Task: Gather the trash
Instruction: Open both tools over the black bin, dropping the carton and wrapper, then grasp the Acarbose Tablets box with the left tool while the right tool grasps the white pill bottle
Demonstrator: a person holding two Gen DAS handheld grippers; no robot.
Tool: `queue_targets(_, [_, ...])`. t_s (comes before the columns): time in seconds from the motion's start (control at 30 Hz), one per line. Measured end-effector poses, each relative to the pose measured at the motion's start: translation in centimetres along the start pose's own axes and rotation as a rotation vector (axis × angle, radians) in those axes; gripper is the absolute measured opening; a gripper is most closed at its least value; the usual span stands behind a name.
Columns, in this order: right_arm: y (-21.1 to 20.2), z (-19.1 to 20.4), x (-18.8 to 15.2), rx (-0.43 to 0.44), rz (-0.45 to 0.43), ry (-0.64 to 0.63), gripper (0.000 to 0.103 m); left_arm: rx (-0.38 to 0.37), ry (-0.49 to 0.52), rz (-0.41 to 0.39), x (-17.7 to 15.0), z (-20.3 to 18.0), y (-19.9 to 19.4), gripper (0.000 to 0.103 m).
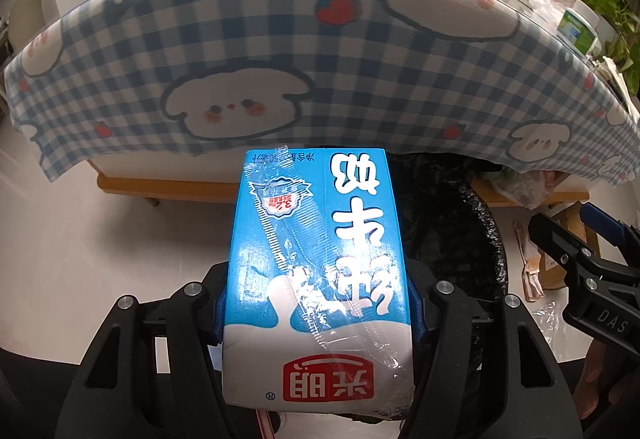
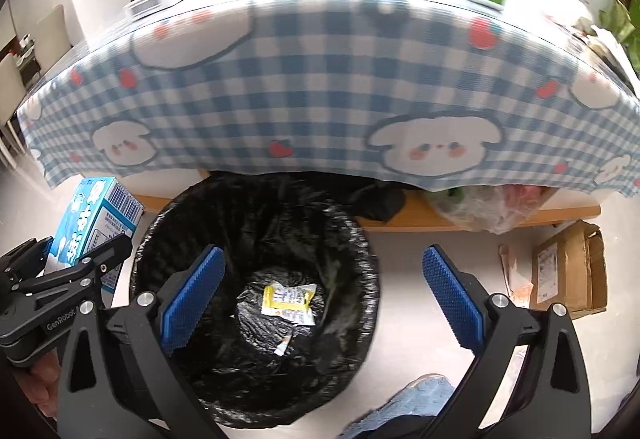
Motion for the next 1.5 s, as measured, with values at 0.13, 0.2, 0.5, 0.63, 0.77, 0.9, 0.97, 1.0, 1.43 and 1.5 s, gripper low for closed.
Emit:
queue_targets(0.13, [-0.1, -1.5, -0.1, -0.021, -0.003, 0.018, 0.095, -0.005, 0.011, 0.009, 0.2, -1.1, 0.4, 0.062])
queue_targets(0.2, [-0.1, -2.1, -0.1, -0.027, -0.003, 0.027, 0.095, -0.006, 0.017, 0.010, 0.4, -1.6, 0.6, 0.062])
queue_targets(0.5, [-0.1, -3.8, -0.1, -0.047, -0.006, 0.046, 0.095, -0.023, 0.064, 0.020, 0.4, -3.9, 1.1, 0.063])
queue_targets(0.63, [0.0, -4.1, 0.0, -0.052, -0.004, 0.054, 0.095, -0.012, 0.077, 0.012, 0.5, -4.2, 1.0, 0.070])
queue_targets(0.77, [0.0, -4.0, 0.0, -0.053, -0.002, 0.052, 0.095, -0.005, 0.081, 0.008, 0.5, -4.1, 0.9, 0.078])
queue_targets(0.9, [-0.3, -3.7, 0.1, -0.052, -0.007, 0.047, 0.095, -0.002, 0.081, -0.003, 0.7, -3.6, 0.3, 0.087])
queue_targets(0.97, [-0.5, -3.4, 0.3, -0.051, -0.011, 0.046, 0.095, -0.004, 0.079, -0.013, 0.8, -3.3, -0.3, 0.092])
queue_targets(1.0, [-0.7, -3.3, 0.4, -0.050, -0.013, 0.044, 0.095, -0.004, 0.075, -0.020, 0.9, -3.2, -0.6, 0.094])
queue_targets(1.43, [-4.3, -1.9, 2.6, -0.042, -0.074, 0.026, 0.095, 0.019, 0.037, -0.077, 2.7, -1.2, -4.6, 0.097])
queue_targets(1.5, [-4.9, -1.9, 3.0, -0.042, -0.085, 0.031, 0.095, 0.016, 0.040, -0.087, 3.0, -1.0, -5.5, 0.097])
Point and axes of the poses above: each gripper's, at about its wrist camera, not at the fingertips, and y roughly the way its jaws point, z to its left, x to its top, the point moved 6 cm from there along y, roughly the way its jaws point, and after that the axes turned 6 degrees about y, right-handed, at the moved point
